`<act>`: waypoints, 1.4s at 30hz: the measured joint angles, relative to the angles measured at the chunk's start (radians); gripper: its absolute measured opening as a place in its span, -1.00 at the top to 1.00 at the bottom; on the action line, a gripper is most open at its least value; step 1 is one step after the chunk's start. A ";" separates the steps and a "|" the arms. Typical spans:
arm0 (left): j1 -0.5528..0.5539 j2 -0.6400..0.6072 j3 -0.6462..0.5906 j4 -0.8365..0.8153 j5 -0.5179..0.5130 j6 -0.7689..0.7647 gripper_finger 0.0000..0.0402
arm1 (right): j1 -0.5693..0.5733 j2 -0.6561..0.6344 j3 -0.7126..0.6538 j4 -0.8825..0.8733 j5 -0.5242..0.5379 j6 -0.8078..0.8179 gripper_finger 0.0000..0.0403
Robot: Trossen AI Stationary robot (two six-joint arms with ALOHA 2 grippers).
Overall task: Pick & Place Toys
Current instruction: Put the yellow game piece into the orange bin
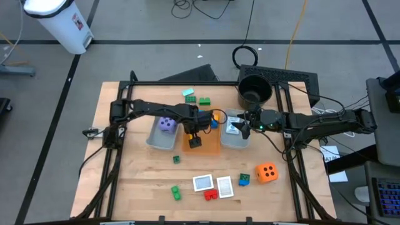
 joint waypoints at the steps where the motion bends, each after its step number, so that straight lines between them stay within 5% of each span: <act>1: -0.003 0.005 0.000 -0.002 -0.007 0.000 -0.80 | 0.000 0.000 0.000 0.000 0.000 0.000 -0.40; 8: -0.009 0.024 0.000 -0.013 -0.117 -0.007 -0.81 | 0.000 0.000 0.000 -0.003 0.005 0.002 -0.40; 24: -0.007 0.075 0.001 -0.024 -0.049 -0.010 -0.80 | 0.000 0.000 -0.010 0.002 0.005 0.012 -0.40; 34: -0.004 0.075 0.001 -0.026 -0.048 -0.015 -0.29 | 0.000 0.000 -0.036 0.005 0.004 0.043 -0.40; 42: -0.004 0.030 0.010 -0.044 -0.048 -0.013 -0.29 | 0.000 0.000 -0.037 0.031 0.004 0.028 -0.40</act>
